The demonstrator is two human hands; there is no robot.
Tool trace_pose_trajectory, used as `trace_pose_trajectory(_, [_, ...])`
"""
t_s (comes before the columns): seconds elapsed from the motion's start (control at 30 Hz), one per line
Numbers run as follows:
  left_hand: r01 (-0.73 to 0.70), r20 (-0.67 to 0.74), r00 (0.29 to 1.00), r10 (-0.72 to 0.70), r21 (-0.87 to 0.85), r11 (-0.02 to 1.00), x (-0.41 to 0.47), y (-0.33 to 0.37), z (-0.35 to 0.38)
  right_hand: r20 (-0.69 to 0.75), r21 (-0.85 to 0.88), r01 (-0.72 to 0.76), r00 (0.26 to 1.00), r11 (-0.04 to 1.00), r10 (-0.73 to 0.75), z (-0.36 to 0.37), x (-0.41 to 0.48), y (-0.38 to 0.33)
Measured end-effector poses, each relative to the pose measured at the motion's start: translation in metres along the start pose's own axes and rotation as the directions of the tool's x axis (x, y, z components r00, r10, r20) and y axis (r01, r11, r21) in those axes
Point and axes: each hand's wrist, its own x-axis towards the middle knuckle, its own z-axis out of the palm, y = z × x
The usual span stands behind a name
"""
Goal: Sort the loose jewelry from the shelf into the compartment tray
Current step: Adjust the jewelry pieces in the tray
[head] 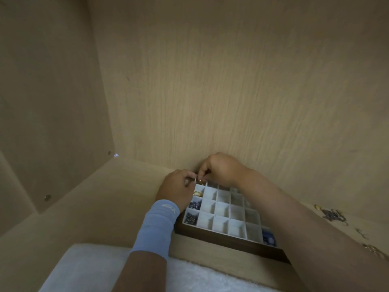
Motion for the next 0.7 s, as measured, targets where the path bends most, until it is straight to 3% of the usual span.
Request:
trace_pose_trajectory(0.17, [-0.083,-0.018,0.996,0.083,0.032,0.996,0.000,0.001,0.001,-0.093,0.005,-0.021,0.995,1.000,0.022,-0.003,-0.005,0.000])
trace_pose_trajectory(0.33, [-0.146,0.032,0.989,0.143,0.135,0.980,0.002,-0.002,0.004,-0.054,-0.002,-0.048,0.997,0.999,0.048,0.007,-0.015,0.002])
trace_pose_trajectory(0.5, [-0.145,0.045,0.989,0.138,0.250,0.957,0.000,0.002,0.002,-0.119,0.130,-0.042,0.991,0.991,0.057,0.001,-0.036,0.010])
trace_pose_trajectory(0.7, [-0.251,0.038,0.968,0.250,0.266,0.931,-0.006,0.037,0.008,-0.229,0.298,-0.149,0.948,0.943,0.222,-0.023,-0.098,0.051])
